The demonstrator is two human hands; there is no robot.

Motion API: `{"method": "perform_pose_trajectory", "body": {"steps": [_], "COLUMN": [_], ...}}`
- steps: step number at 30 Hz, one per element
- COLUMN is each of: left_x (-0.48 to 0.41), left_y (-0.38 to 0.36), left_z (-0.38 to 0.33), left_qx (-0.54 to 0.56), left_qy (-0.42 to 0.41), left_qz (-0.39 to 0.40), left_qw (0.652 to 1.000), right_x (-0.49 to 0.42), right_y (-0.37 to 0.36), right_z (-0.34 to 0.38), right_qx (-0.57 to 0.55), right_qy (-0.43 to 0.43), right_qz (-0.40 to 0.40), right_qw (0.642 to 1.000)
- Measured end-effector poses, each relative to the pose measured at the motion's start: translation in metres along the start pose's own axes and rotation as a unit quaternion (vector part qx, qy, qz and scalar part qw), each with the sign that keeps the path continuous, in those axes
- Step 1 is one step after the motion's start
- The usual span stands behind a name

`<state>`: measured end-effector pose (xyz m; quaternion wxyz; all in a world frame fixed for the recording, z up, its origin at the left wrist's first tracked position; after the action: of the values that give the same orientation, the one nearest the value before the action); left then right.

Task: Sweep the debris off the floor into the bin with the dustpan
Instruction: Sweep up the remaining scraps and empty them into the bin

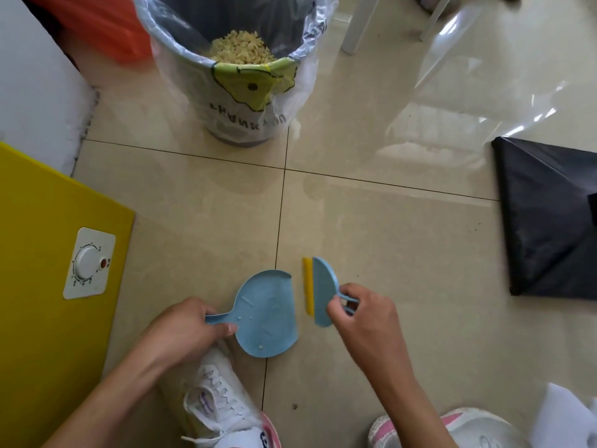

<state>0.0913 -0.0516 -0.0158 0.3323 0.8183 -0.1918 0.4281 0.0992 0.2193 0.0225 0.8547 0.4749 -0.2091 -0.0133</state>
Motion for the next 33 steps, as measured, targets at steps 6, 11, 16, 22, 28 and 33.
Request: {"method": "perform_pose_trajectory", "body": {"steps": [6,11,16,22,28,33], "left_x": [-0.001,0.002,0.005,0.006,0.003,0.006], "left_y": [-0.002,-0.004,-0.006,-0.006,-0.008,-0.007], "left_z": [-0.005,-0.005,-0.005,-0.008,-0.005,-0.005], "left_qx": [-0.019,-0.008,-0.002,0.006,0.014,0.017], "left_qy": [-0.006,0.001,0.005,0.0,0.009,0.018], "left_qz": [0.007,0.011,0.022,0.033,0.029,0.027], "left_qw": [1.0,1.0,1.0,0.999,0.999,0.999], "right_x": [0.001,-0.001,-0.014,-0.002,0.003,0.003], "right_y": [-0.016,-0.015,-0.009,-0.01,-0.022,-0.012], "right_z": [0.009,0.029,0.012,0.009,-0.001,-0.005], "right_qx": [0.066,-0.04,0.024,-0.067,-0.052,-0.111], "right_qy": [0.047,0.06,0.048,0.029,0.02,-0.026], "right_qz": [0.042,0.068,0.017,0.06,0.061,-0.018], "right_qw": [0.996,0.995,0.998,0.995,0.997,0.993]}}
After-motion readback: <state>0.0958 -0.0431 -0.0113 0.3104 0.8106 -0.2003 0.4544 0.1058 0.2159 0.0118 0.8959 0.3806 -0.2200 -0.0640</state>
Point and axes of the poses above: each hand's wrist, its own x-axis away from the middle knuckle, its own y-axis out of the back of the hand, z = x × y, the point moved 1 cm from there along -x, towards the middle knuckle, and after that the axes turned 5 degrees about x, right-handed, at the moved point
